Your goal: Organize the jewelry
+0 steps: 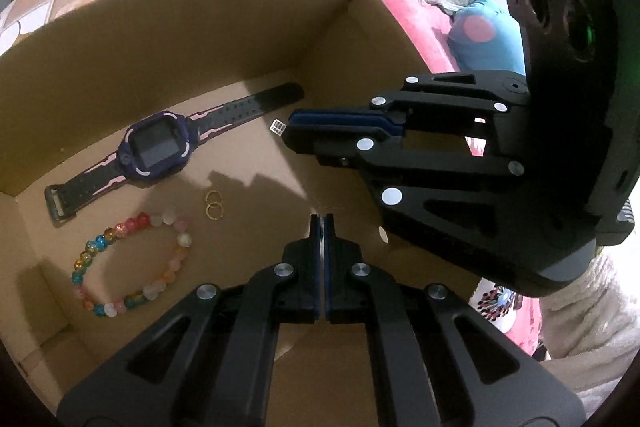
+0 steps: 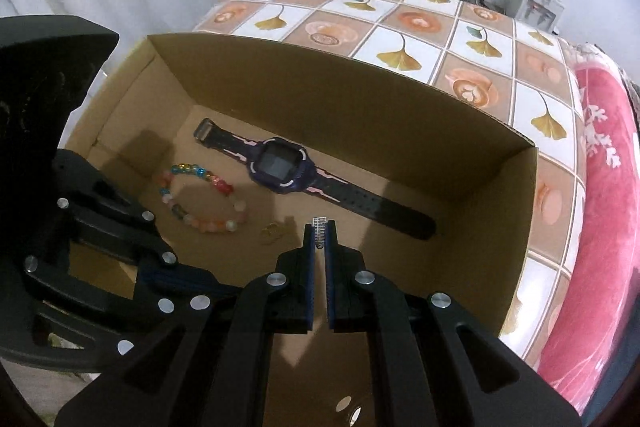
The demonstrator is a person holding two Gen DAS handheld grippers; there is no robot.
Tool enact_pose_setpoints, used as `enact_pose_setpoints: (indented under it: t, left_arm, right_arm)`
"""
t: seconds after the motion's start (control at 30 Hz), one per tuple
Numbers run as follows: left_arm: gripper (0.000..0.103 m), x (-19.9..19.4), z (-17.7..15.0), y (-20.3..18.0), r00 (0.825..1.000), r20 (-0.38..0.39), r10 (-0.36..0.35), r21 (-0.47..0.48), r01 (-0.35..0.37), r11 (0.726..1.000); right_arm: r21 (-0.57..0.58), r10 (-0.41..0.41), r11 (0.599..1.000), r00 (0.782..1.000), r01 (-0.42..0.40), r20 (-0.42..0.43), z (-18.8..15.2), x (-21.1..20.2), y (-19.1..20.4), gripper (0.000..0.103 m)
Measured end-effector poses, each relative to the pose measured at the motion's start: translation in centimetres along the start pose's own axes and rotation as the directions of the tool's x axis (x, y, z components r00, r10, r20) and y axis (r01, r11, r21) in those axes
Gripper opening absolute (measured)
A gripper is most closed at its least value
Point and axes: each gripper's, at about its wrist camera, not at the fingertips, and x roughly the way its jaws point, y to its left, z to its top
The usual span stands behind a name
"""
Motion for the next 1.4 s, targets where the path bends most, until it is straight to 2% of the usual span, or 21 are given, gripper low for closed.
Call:
enact_pose_setpoints:
  t: [0.03,0.07,0.1,0.23,0.37,0.4,0.53,0.6,0.73,0.77,0.87,0.93,1.0,1.1,1.17,1.27,1.4]
  left_arm:
    - [0.009,0.1,0.2,0.1,1.0,0.002,0.005,-0.004,-0.005,1.0]
    - [0.021,0.1,0.3,0.1,1.0,0.005,0.015,-0.008,-0.014,1.0]
    - [0.027,0.1,0.3,0.1,1.0,0.011,0.019,-0.01,-0.019,1.0]
    - [0.031,-0.4,0.5,0.1,0.999,0.031,0.03,-0.013,-0.03,0.999]
    - [0.034,-1.7,0.4,-0.1,0.996,0.077,0.04,-0.018,-0.038,0.999]
    - [0.037,-2.2,0.3,-0.2,0.995,0.096,0.038,-0.016,-0.037,0.999]
    - [0.049,-5.0,-0.6,-1.1,0.984,0.176,0.037,0.002,-0.038,0.999]
    - [0.054,-6.7,-1.6,-1.7,0.974,0.223,0.036,0.01,-0.039,0.999]
    - [0.064,-11.0,-5.1,-2.7,0.933,0.356,0.052,0.028,-0.066,0.997]
    - [0.067,-12.2,-6.5,-3.0,0.917,0.393,0.068,0.03,-0.086,0.996]
    - [0.075,-14.8,-10.7,-3.1,0.876,0.472,0.099,0.027,-0.127,0.992]
    - [0.077,-15.5,-13.7,-2.8,0.85,0.505,0.149,-0.004,-0.17,0.985]
    - [0.077,-15.2,-16.4,-2.3,0.836,0.503,0.218,-0.054,-0.221,0.974]
    - [0.077,-13.5,-19.4,-1.5,0.836,0.459,0.3,-0.118,-0.278,0.953]
    - [0.077,-11.9,-20.8,-1.1,0.83,0.429,0.357,-0.14,-0.33,0.934]
    - [0.077,-9.0,-22.3,-0.9,0.826,0.376,0.421,-0.129,-0.403,0.906]
    - [0.077,-5.2,-23.0,-1.6,0.835,0.327,0.443,-0.04,-0.456,0.889]
  right_arm:
    - [0.005,-0.007,1.0,1.0,0.007,0.007,0.1,-0.1,-0.1,0.005]
    - [0.007,-0.013,1.0,1.0,0.013,0.012,0.2,-0.2,-0.2,0.005]
    - [0.012,-0.013,1.0,1.0,0.013,0.017,0.3,-0.2,-0.4,0.005]
    - [0.037,-0.011,0.999,0.999,0.01,0.039,0.3,-0.7,-1.0,0.005]
    - [0.06,-0.011,0.998,0.994,0.004,0.109,-0.1,-2.9,-1.4,0.006]
    - [0.066,-0.012,0.998,0.992,0.004,0.127,-0.2,-3.6,-1.4,0.006]
    - [0.108,-0.025,0.994,0.97,-0.001,0.242,-1.4,-8.0,-1.8,0.023]
    - [0.12,-0.034,0.993,0.949,-0.004,0.313,-2.8,-10.8,-1.5,0.027]
    - [0.103,-0.033,0.995,0.898,-0.014,0.439,-6.2,-15.4,0.2,0.043]
    - [0.088,-0.026,0.996,0.882,-0.017,0.471,-7.6,-16.4,1.0,0.045]
    - [0.04,-0.001,0.999,0.857,-0.024,0.515,-11.0,-17.5,3.1,0.047]
    - [0.011,0.008,1.0,0.858,-0.016,0.513,-13.3,-16.8,4.9,0.047]
    - [0.003,0.007,1.0,0.877,-0.009,0.48,-15.5,-15.1,6.7,0.047]
    - [0.038,0.066,0.995,0.914,-0.089,0.399,-17.4,-11.8,7.9,0.047]
    - [0.096,0.128,0.981,0.936,-0.168,0.328,-18.3,-8.9,8.1,0.047]
    - [0.182,0.136,0.966,0.962,-0.181,0.236,-18.9,-5.4,8.2,0.047]
    - [0.272,0.155,0.94,0.97,-0.204,0.189,-19.0,-2.9,8.0,0.047]
